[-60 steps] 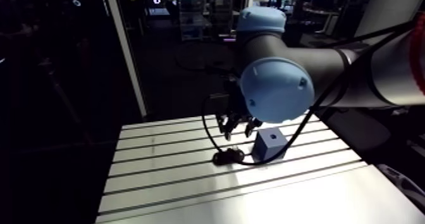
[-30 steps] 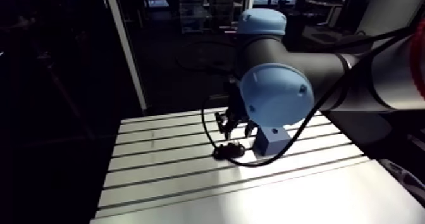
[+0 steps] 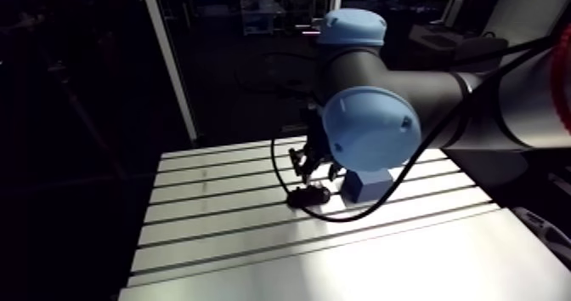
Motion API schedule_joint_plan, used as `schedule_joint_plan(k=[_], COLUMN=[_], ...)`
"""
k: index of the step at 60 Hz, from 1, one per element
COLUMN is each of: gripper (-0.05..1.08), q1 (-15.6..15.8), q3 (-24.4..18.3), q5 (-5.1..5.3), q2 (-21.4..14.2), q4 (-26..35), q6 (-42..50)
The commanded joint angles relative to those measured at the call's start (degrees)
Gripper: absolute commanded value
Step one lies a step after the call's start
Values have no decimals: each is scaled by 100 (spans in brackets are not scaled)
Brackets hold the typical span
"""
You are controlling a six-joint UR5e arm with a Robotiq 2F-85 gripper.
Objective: Pick up the M10 bolt and insert it into the hex recess until seated.
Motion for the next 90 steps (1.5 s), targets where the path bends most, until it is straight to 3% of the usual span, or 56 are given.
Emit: schedule_joint_plan(k=[1, 64, 70, 90], gripper=[41, 42, 48, 52], q1=[-1, -3, -10, -19], q3=[0, 78, 70, 53], q5=[-2, 15, 14, 6], q2=[20, 107, 107, 167], q4=[-10, -63, -63, -63], q6=[-27, -149, -176, -176])
